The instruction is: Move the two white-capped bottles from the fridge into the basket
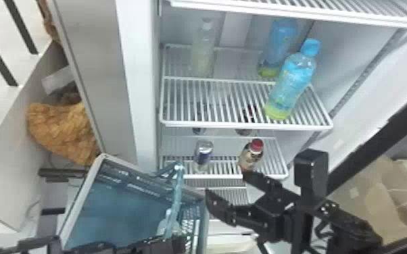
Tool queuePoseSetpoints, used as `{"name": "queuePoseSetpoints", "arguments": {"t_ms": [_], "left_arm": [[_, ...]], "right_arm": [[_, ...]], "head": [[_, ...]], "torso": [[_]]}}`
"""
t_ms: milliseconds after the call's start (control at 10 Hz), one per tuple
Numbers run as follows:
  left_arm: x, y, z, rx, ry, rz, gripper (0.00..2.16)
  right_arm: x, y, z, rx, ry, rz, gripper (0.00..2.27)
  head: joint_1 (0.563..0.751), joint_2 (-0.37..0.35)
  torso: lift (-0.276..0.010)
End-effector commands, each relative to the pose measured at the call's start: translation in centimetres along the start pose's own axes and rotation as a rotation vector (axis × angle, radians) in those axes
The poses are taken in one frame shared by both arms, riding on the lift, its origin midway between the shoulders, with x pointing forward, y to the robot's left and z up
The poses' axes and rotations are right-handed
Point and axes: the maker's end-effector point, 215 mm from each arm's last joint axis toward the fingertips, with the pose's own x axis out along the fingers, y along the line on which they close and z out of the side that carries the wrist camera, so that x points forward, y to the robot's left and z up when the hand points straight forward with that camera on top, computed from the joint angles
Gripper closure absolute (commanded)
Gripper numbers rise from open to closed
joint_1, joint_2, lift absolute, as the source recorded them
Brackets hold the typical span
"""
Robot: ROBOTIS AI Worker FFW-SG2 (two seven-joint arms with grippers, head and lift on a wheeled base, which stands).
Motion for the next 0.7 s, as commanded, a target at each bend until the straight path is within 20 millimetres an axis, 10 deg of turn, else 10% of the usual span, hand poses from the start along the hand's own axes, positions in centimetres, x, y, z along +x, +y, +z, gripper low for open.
{"name": "queuePoseSetpoints", "arguments": {"t_ms": [0, 600], "left_arm": [[0.0, 0.0, 0.0, 0.000, -0.001, -0.001, 1.21], [0.0, -0.1, 0.0, -0.003, -0.004, -0.003, 1.21]], "right_arm": [[-0.6, -1.1, 2.5, -0.038, -0.078, -0.037, 0.08], [1.0, -4.8, 12.4, -0.147, -0.409, -0.152, 0.06]], "head": [[0.695, -0.180], [0.695, -0.211]], "torso": [[0.000], [0.000]]}}
